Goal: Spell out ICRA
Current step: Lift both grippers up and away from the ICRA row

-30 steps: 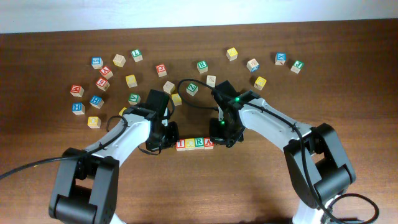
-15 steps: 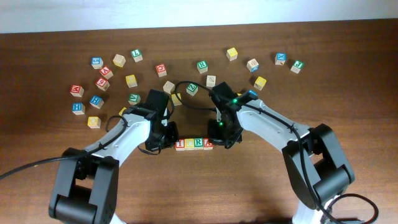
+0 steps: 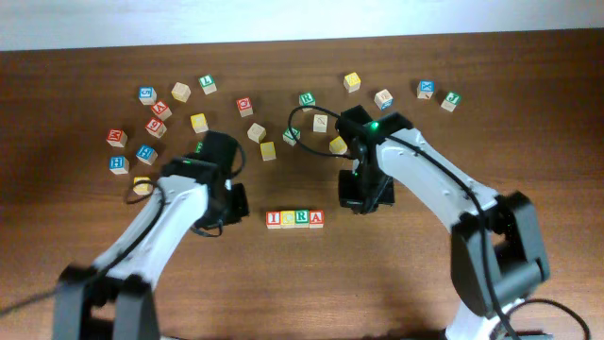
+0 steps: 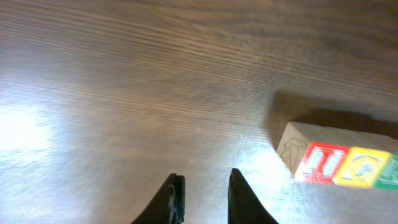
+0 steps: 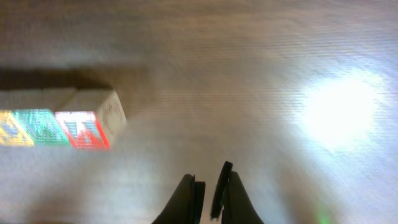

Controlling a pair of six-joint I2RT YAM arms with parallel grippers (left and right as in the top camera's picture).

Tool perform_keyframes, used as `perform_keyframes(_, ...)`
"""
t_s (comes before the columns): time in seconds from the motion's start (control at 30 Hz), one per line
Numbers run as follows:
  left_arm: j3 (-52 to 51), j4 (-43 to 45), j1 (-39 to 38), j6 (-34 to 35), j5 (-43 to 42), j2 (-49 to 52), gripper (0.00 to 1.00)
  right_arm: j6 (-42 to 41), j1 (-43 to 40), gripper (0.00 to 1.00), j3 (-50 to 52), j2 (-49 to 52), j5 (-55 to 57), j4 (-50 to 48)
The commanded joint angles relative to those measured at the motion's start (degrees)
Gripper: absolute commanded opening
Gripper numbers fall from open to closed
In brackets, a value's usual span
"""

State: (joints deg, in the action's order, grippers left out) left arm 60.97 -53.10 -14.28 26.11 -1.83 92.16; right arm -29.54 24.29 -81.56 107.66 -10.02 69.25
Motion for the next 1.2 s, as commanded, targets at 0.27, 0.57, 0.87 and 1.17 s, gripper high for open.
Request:
perform_keyframes(0.27,2.5,-5.6,12.7,0.2,2.1,-21.5,0.99,-0.9,0.1,0.98,0.2,-48.6,9.4,20.8)
perform_keyframes(0.57,2.5,-6.1,15.7,0.2,2.1,-21.5,0.99,-5.5,0.1,0.98,6.4,-69.7,9.2,20.5)
perform_keyframes(0.87,2.5,-6.1,15.7,0.2,2.1,-21.5,0.99,-5.4,0.1,0.98,6.4,-69.6,9.2,20.6)
perform_keyframes(1.17,2.5,-6.1,15.7,0.2,2.1,-21.5,0.99,2.4,-3.8,0.98,7.7,-70.7,13.3,16.9)
